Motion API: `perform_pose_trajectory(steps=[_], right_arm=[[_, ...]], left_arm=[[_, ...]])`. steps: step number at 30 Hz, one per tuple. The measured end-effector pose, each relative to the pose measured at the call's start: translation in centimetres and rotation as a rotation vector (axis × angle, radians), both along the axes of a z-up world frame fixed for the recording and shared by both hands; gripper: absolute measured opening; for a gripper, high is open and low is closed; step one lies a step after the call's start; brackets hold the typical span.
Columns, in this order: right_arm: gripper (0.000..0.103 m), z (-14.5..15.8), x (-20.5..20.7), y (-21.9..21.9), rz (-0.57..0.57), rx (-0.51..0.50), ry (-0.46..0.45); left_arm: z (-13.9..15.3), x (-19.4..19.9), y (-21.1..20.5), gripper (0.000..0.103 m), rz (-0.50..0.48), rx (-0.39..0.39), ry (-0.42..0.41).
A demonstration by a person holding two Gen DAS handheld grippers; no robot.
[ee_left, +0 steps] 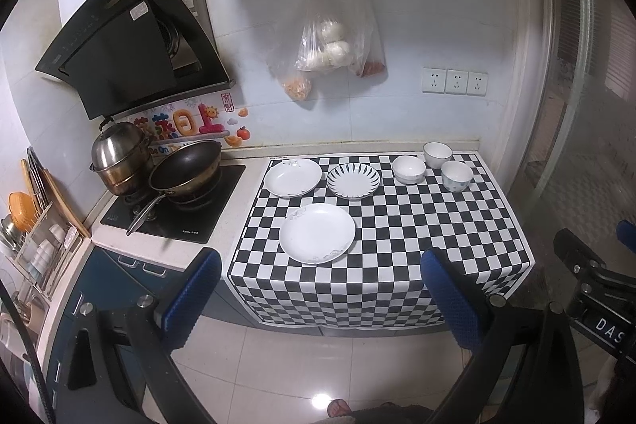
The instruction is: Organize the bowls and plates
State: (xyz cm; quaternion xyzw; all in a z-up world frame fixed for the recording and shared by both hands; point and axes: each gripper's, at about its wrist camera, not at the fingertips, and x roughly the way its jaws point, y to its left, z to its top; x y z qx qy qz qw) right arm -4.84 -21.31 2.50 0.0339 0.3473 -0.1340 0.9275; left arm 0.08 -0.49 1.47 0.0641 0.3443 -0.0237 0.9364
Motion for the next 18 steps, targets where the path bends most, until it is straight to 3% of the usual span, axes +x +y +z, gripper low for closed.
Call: perform_pose_trajectory(steps=[18], right_arm=[[0.103, 0.00, -0.48, -0.98, 0.005, 0.020, -0.023]], left_arm=[[0.55, -0.44, -0.80, 0.103, 0.011, 0.013, -0.024]])
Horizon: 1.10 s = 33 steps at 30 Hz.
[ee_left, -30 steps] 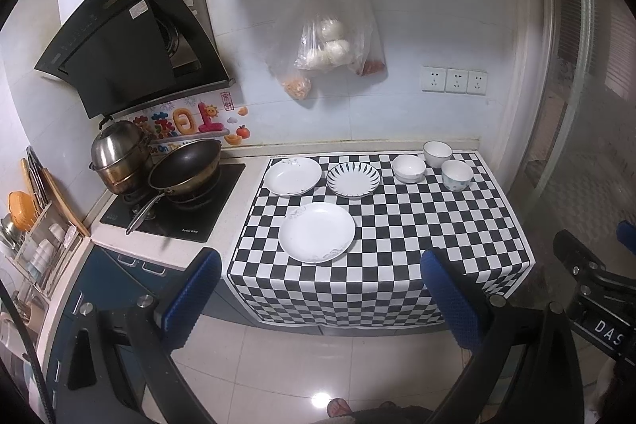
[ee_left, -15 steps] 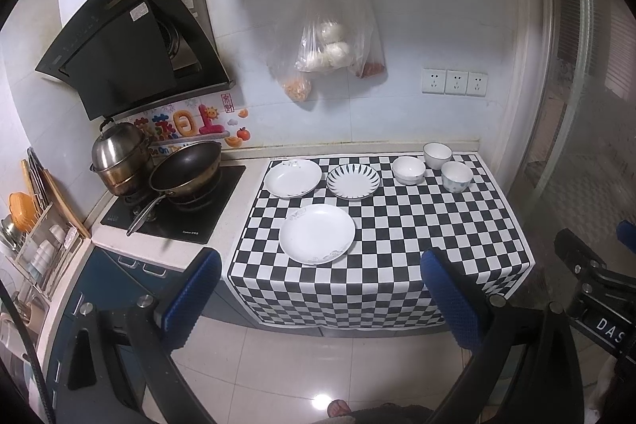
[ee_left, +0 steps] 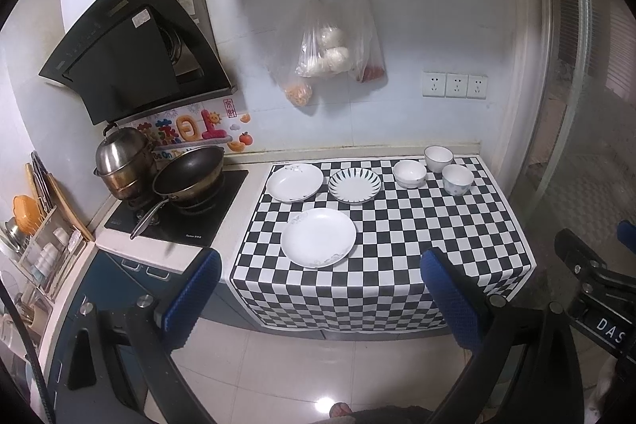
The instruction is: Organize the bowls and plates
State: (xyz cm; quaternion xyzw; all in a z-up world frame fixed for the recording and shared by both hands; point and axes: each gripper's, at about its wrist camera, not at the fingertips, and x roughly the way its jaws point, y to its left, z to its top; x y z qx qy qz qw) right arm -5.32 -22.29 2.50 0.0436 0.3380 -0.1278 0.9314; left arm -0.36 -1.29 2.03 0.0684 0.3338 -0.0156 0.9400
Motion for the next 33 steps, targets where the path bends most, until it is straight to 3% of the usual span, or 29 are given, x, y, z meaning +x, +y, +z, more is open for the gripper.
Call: perform_pose_trajectory(steps=[4, 9, 13, 18, 24, 28, 30, 33], right_arm=[[0.103, -0.6, 0.2, -0.8, 0.001, 0.028, -0.011], [0.103, -2.9, 1.8, -2.1, 0.052, 0.080, -0.102], [0.103, -7.1, 6.1, -2.6, 0.143, 0.165, -0.001], [0.103, -14.1, 13.5, -2.3, 0.195, 0.306, 0.189], [0.103, -23.1, 23.8, 0.1, 0.178, 0.325, 0.354], [0.102, -29.2, 31.8, 1.8, 0.157, 0.394, 0.474], [0.102, -32.6, 35.9, 2.8, 0.167, 0.472, 0.524], [0.102, -36.8, 40.9, 4.1, 0.170, 0.580, 0.589]], left_arm=[[-0.3, 0.2, -0.2, 0.103, 0.013, -0.010, -0.010], [-1.9, 2.4, -0.1, 0.103, 0.080, 0.022, -0.055], [-4.6, 5.7, 1.8, 0.103, 0.148, 0.017, -0.020], [-9.3, 12.3, 5.8, 0.102, 0.204, -0.016, 0.106], [-17.7, 23.2, 10.8, 0.101, 0.205, -0.056, 0.302], [-24.4, 31.0, 14.1, 0.096, 0.141, -0.134, 0.478], [-28.1, 34.7, 15.3, 0.086, 0.098, -0.173, 0.557], [-32.8, 39.0, 15.8, 0.084, -0.003, -0.173, 0.649]])
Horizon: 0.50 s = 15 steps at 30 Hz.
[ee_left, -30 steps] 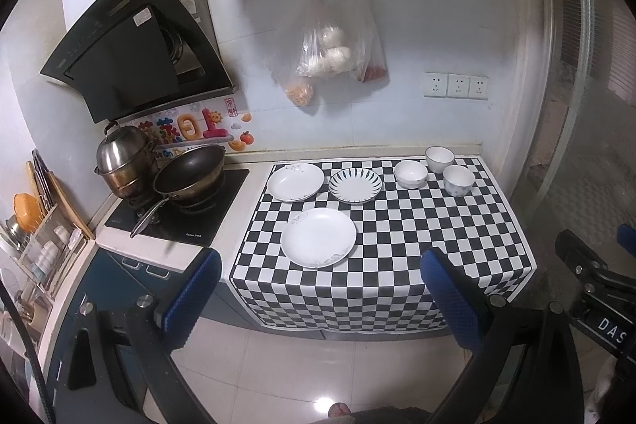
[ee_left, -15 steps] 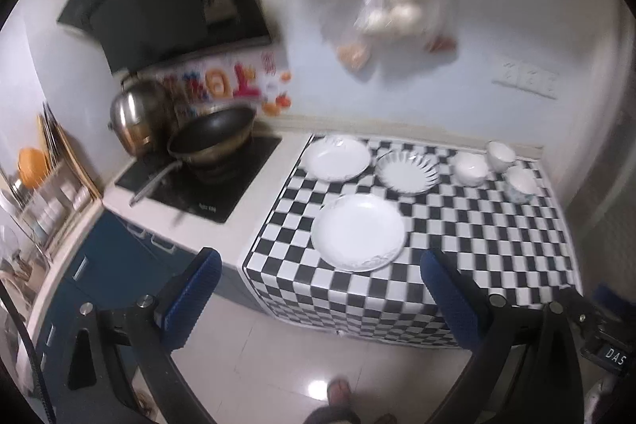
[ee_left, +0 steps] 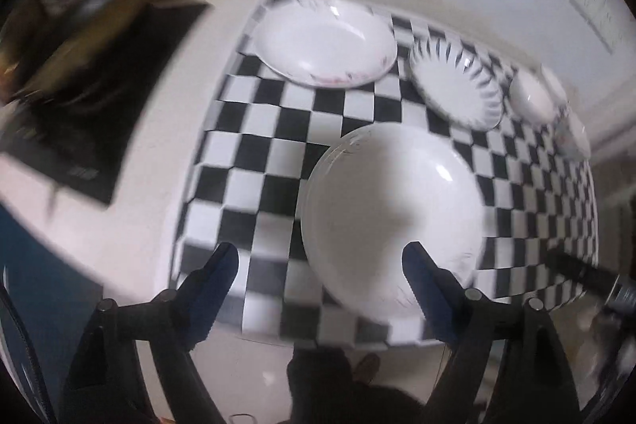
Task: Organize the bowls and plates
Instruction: 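Close the left tool on the plain white plate's rim while the right tool grips it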
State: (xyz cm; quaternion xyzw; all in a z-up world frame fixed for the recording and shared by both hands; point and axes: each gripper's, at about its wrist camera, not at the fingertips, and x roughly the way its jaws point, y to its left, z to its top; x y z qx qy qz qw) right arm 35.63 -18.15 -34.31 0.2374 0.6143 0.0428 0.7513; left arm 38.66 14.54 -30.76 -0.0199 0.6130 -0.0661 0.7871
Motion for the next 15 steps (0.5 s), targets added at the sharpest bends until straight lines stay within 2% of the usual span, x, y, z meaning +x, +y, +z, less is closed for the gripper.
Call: perform_pose_trajectory(steps=[3, 6, 13, 15], right_arm=[[0.102, -3.3, 3.9, 1.4, 0.006, 0.026, 0.052], [0.099, -6.1, 6.6, 2.1, 0.004, 0.020, 0.117], [0.099, -8.9, 9.1, 3.9, 0.029, 0.012, 0.198], [0.094, -9.5, 9.1, 4.2, 0.043, 0.005, 0.220]], left_arm=[[-3.7, 3.3, 0.2, 0.084, -0.058, -0.038, 0.092], [-6.1, 5.4, 0.3, 0.078, -0.090, -0.050, 0.156], [-8.1, 6.7, -0.6, 0.078, -0.147, -0.067, 0.210], [-8.4, 6.7, -0.8, 0.078, -0.149, -0.068, 0.226]])
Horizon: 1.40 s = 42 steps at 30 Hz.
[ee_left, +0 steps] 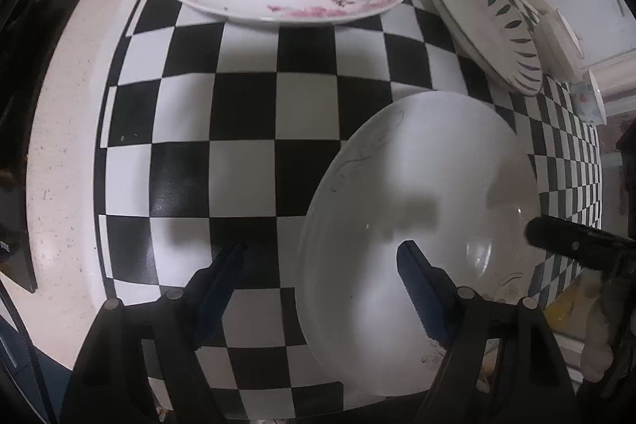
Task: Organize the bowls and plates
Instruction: 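Close the left tool on the plain white plate's rim while the right tool grips it, then lift the plain white plate with both tools toward the pink-flowered plate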
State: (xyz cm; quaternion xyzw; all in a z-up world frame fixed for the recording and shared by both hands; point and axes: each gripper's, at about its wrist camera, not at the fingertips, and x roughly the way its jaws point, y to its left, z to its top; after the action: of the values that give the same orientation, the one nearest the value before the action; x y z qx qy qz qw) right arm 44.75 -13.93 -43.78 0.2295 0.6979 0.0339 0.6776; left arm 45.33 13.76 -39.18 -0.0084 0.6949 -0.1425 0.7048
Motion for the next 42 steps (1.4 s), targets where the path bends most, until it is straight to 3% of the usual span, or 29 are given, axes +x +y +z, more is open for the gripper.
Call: perform_pose_trajectory(steps=[3, 6, 11, 13, 15, 17, 21, 32, 42], right_arm=[[0.088, -0.9, -0.1, 0.5, 0.013, 0.003, 0.031], [0.082, -1.3, -0.3, 1.1, 0.022, -0.002, 0.045], [0.075, -1.4, -0.2, 2.1, 0.038, -0.013, 0.058], [0.070, -1.5, 0.1, 2.6, 0.049, -0.033, 0.068], [0.054, -1.5, 0.1, 2.7, 0.054, -0.035, 0.082], [0.051, -1.5, 0.2, 2.9, 0.053, -0.058, 0.093], [0.031, -1.3, 0.0, 3.1, 0.069, -0.117, 0.096], [0.030, -0.7, -1.2, 2.6, 0.033, -0.095, 0.100], [0.030, 0.6, -1.8, 0.4, 0.017, -0.087, 0.073]], left_arm=[[-0.4, 0.4, 0.0, 0.065, -0.003, -0.007, 0.015], [-0.4, 0.4, 0.0, 0.044, 0.005, -0.031, 0.014], [-0.6, 0.9, 0.0, 0.031, 0.021, -0.063, 0.047], [-0.8, 0.8, -0.3, 0.030, 0.013, -0.059, 0.041], [-0.9, 1.1, -0.6, 0.030, 0.007, -0.047, 0.036], [-0.9, 1.3, -0.7, 0.030, 0.015, -0.051, 0.036], [-0.8, 0.9, -0.6, 0.030, 0.022, -0.046, 0.031], [0.4, -1.1, -0.1, 0.030, -0.005, -0.031, 0.018], [2.0, -1.7, -2.3, 0.030, -0.037, -0.022, -0.019]])
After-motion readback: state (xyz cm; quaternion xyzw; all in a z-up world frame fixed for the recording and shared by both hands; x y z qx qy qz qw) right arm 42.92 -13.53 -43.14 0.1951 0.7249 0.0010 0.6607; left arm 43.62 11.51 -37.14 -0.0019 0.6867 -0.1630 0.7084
